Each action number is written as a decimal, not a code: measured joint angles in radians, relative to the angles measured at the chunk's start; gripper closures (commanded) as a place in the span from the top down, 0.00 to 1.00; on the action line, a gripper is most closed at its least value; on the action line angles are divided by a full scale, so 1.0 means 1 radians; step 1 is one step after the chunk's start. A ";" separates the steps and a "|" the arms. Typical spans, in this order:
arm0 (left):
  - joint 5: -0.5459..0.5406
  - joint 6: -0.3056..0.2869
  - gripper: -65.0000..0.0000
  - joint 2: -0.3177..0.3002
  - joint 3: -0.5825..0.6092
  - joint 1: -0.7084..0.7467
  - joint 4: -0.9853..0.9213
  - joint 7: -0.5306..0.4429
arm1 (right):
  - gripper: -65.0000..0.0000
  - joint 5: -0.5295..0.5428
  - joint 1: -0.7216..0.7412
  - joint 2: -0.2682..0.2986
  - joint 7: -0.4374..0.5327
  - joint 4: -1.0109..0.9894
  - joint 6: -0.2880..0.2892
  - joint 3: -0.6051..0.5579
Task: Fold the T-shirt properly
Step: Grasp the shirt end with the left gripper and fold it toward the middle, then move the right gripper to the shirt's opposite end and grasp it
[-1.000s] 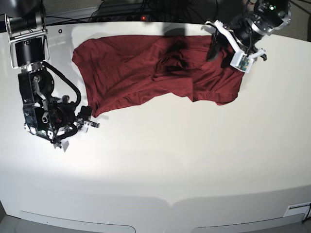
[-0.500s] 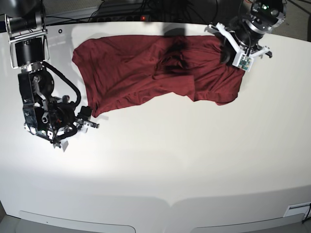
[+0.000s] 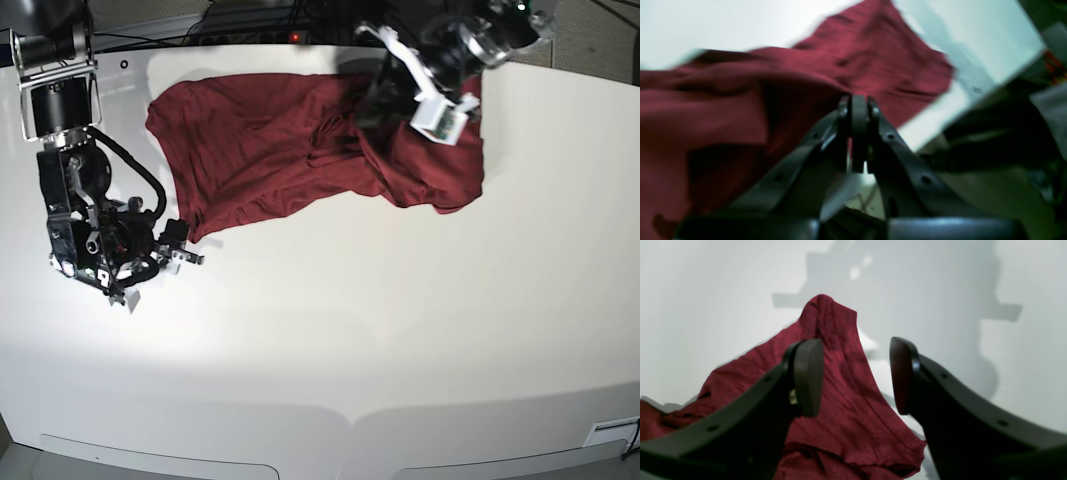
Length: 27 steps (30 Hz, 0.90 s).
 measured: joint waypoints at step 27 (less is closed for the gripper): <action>0.129 -0.009 0.40 0.017 0.142 -0.036 -0.001 -0.116 | 0.49 0.000 0.000 0.000 0.000 0.000 0.000 0.000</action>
